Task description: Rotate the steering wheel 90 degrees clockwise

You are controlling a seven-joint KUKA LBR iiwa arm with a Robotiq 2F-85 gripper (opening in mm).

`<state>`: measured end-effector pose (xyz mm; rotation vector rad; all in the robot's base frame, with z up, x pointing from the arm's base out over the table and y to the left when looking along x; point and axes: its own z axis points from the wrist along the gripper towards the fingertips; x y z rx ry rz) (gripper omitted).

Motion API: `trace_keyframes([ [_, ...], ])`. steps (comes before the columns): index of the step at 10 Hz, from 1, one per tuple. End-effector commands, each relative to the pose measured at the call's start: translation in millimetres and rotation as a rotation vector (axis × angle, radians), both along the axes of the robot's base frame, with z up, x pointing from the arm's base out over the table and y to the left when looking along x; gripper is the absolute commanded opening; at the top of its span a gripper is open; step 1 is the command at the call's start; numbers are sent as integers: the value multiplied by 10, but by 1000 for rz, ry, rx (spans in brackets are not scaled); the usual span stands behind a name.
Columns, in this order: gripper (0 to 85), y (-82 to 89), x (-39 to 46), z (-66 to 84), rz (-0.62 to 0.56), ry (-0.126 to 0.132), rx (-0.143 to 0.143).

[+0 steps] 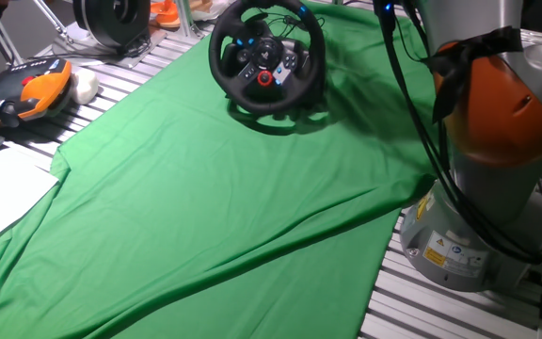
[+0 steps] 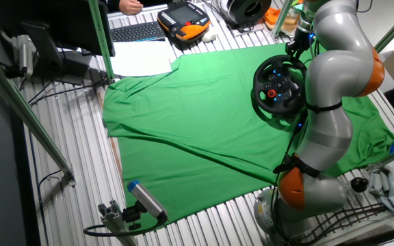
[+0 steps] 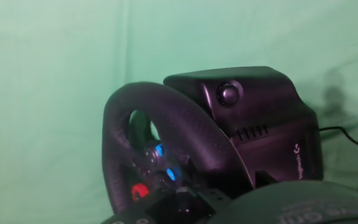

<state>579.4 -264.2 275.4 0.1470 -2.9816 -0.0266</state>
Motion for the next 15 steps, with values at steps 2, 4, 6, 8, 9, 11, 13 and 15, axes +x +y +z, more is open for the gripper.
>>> trace_keyframes([
  [2,510,-7,-3,12,33,-3,1],
  [4,510,-10,-1,10,92,-7,-12],
  [6,510,-4,-4,13,156,-10,-40],
  [8,510,-5,-7,14,214,-15,-60],
  [9,510,-4,-7,13,228,-14,-58],
  [11,510,-4,-3,2,229,-12,-54],
  [13,510,-1,16,-25,237,-16,-54],
  [15,340,-3,36,-49,252,-16,-48],
])
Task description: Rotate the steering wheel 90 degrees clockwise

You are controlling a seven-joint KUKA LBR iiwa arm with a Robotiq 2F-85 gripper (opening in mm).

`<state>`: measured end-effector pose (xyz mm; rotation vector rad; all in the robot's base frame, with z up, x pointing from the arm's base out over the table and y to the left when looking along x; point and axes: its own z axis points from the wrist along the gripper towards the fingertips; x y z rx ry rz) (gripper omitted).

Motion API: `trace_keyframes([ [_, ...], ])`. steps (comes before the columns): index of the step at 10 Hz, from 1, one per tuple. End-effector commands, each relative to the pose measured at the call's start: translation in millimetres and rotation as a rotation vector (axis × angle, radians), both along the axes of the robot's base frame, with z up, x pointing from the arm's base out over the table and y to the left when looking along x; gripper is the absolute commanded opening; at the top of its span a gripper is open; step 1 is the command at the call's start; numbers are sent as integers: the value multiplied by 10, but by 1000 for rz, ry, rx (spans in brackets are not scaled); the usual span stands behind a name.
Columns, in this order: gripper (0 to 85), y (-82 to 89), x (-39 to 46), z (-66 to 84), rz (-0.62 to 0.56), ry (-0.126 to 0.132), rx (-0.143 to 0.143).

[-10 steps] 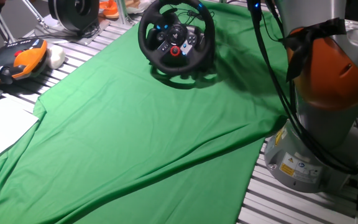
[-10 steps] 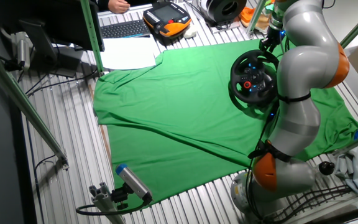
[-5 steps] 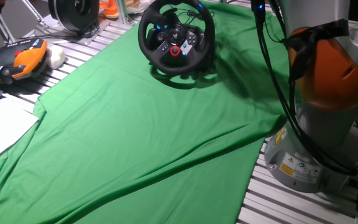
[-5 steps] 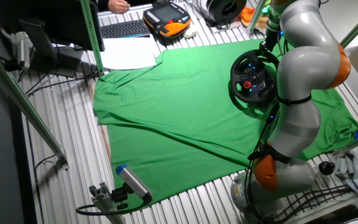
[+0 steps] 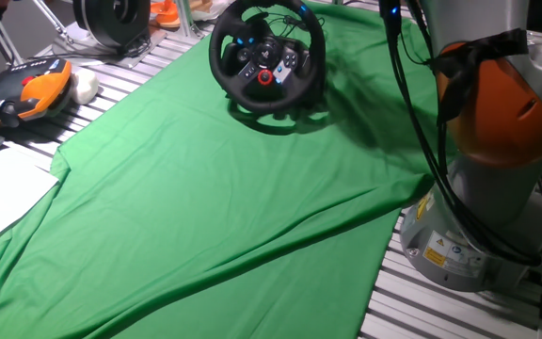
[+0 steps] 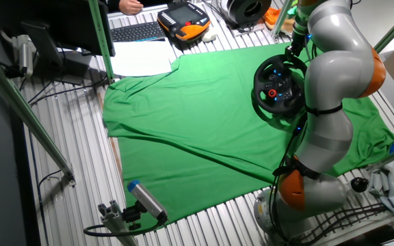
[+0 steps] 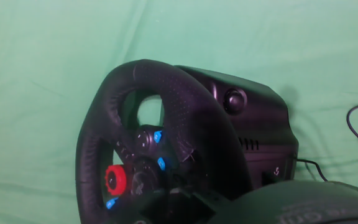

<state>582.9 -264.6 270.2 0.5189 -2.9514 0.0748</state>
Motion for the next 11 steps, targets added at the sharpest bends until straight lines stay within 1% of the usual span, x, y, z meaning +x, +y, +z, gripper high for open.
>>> trace_keyframes([
  [1,340,-1,3,-3,5,0,3],
  [3,340,-3,3,-3,14,2,2],
  [4,170,-7,-2,1,17,4,1],
  [6,170,-24,-6,4,22,8,-1],
  [8,170,-41,-24,19,31,10,-10],
  [11,170,-45,-80,74,25,13,-22],
])
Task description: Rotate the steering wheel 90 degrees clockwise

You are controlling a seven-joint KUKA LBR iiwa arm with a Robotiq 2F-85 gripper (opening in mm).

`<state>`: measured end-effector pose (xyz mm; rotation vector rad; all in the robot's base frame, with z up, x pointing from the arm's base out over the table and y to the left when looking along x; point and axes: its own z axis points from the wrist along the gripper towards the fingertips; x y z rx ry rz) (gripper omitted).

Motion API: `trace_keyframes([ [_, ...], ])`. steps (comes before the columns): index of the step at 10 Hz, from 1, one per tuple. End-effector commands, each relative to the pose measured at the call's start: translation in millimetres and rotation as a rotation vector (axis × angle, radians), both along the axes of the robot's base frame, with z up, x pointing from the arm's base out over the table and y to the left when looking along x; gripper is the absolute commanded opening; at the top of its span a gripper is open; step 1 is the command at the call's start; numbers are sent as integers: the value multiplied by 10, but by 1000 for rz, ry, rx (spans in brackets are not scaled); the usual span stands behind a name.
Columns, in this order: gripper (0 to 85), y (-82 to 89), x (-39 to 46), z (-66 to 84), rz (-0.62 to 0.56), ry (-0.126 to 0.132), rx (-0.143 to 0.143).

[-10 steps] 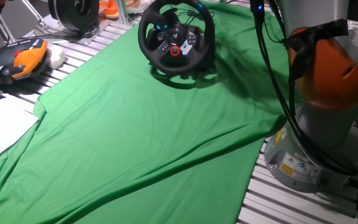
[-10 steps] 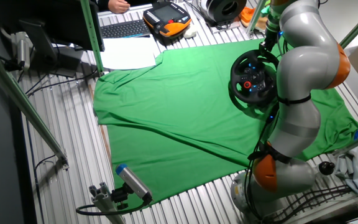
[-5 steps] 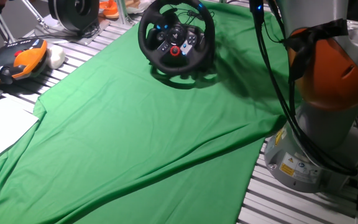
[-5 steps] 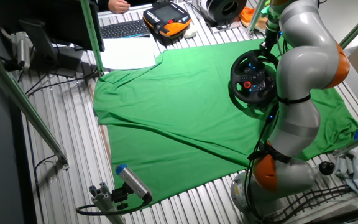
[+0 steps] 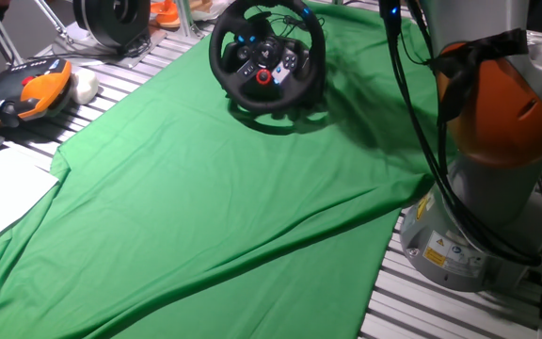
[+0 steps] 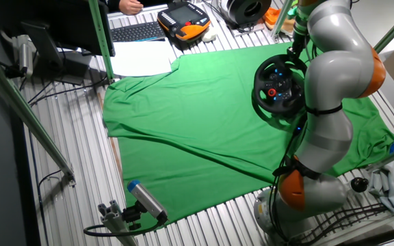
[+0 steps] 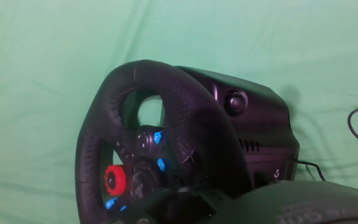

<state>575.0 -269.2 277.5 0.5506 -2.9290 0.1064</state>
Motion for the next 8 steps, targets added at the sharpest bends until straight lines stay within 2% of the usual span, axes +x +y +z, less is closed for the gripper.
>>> trace_keyframes([
  [1,170,1,-23,21,-4,0,-2],
  [5,170,1,-77,53,-8,-2,-13],
  [6,0,-2,-88,55,-10,-4,-14],
  [8,0,-11,-128,80,-13,-6,-19],
])
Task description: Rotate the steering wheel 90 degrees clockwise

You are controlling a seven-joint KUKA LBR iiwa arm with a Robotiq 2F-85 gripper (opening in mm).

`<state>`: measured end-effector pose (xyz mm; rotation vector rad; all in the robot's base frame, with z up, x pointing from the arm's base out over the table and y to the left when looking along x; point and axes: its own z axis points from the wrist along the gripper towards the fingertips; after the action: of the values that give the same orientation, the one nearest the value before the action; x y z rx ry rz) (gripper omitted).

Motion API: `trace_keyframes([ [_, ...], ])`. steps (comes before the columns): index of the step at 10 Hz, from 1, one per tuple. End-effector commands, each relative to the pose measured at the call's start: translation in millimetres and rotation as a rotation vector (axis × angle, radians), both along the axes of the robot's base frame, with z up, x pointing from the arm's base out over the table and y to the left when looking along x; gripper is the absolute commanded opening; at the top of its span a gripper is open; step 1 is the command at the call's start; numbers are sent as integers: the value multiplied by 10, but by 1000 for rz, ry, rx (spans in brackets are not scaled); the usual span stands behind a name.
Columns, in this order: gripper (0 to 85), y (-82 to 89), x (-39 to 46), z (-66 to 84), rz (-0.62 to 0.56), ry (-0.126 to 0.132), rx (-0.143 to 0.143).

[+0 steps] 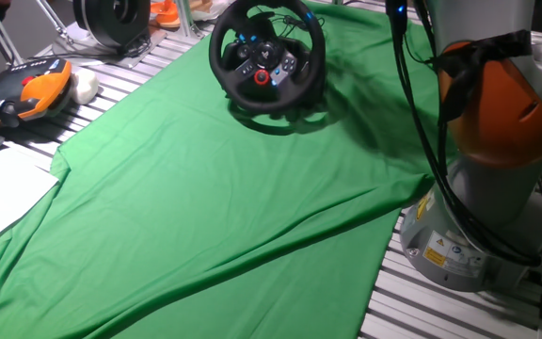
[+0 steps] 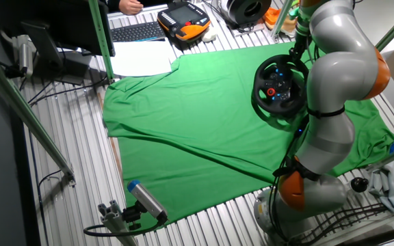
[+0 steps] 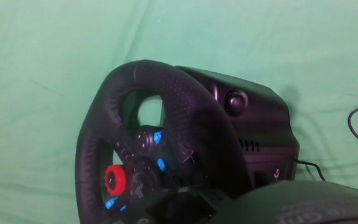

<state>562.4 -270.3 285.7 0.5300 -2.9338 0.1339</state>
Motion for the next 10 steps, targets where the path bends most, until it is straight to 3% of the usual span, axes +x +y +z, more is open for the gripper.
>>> trace_keyframes([
  [1,0,-3,-20,7,-2,0,-2],
  [4,0,-6,-60,13,-9,-1,-6],
  [5,170,-6,-74,14,-10,-4,-8],
  [10,170,-30,-174,25,-22,-9,-11],
])
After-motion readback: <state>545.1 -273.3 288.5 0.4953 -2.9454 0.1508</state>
